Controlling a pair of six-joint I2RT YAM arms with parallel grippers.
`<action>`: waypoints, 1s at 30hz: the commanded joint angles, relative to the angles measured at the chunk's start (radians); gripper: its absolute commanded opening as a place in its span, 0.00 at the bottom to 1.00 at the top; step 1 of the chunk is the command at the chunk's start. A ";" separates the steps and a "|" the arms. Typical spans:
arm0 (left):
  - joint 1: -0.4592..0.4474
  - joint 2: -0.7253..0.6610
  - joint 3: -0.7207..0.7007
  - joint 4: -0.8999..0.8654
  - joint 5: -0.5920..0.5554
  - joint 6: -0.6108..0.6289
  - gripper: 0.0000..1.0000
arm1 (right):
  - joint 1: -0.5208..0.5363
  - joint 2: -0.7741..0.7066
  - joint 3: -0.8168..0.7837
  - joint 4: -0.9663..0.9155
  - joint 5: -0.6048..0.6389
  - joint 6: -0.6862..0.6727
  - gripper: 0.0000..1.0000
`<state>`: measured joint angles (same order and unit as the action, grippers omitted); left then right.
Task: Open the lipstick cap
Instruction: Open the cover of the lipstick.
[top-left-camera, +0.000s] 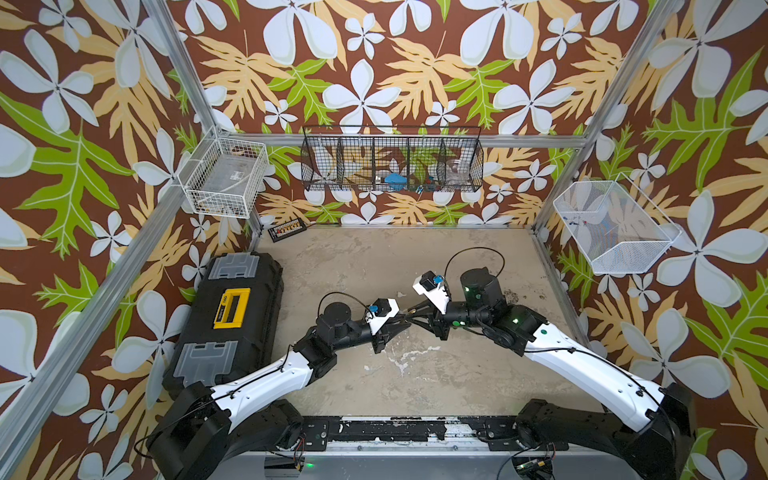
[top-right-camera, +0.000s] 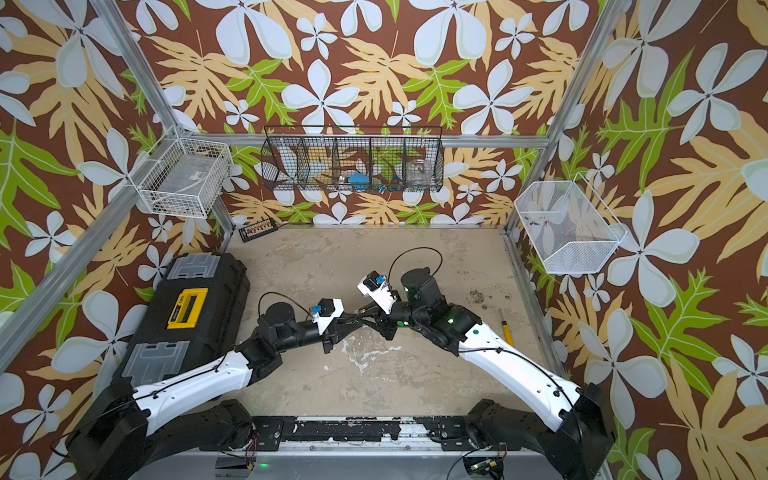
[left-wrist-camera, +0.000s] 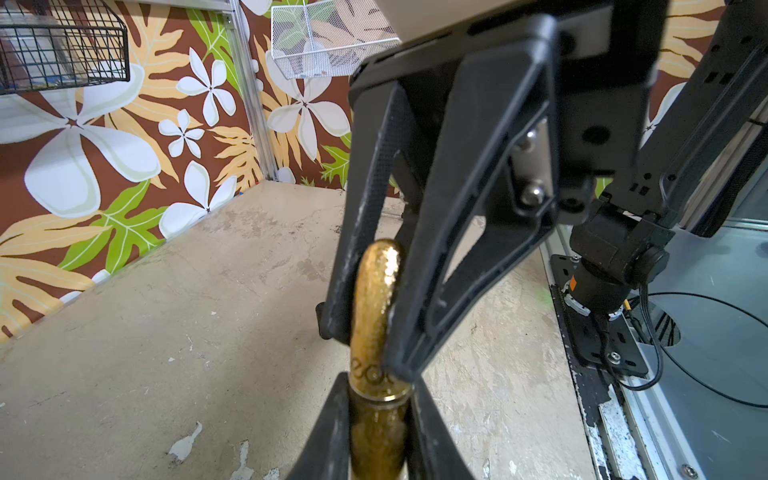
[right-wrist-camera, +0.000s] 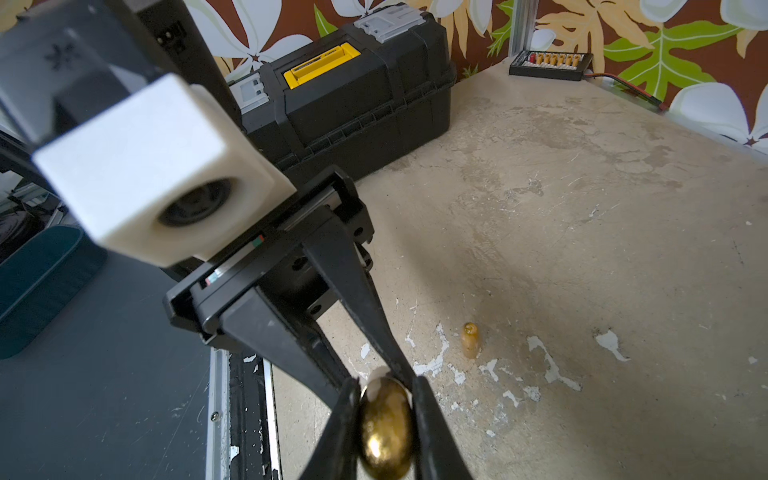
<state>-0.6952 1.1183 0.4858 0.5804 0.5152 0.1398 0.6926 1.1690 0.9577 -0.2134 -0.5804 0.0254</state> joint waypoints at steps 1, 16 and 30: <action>0.000 0.002 0.002 -0.042 -0.003 0.011 0.13 | -0.001 -0.012 0.014 0.037 0.019 0.004 0.20; 0.001 -0.001 -0.001 -0.027 0.005 0.000 0.11 | -0.001 -0.043 0.007 0.067 0.042 0.018 0.20; 0.001 -0.092 -0.048 0.000 -0.119 0.000 0.12 | -0.042 -0.075 -0.022 0.080 0.336 0.038 0.20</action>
<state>-0.6949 1.0454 0.4465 0.5461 0.4309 0.1356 0.6682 1.0954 0.9520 -0.1604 -0.3347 0.0456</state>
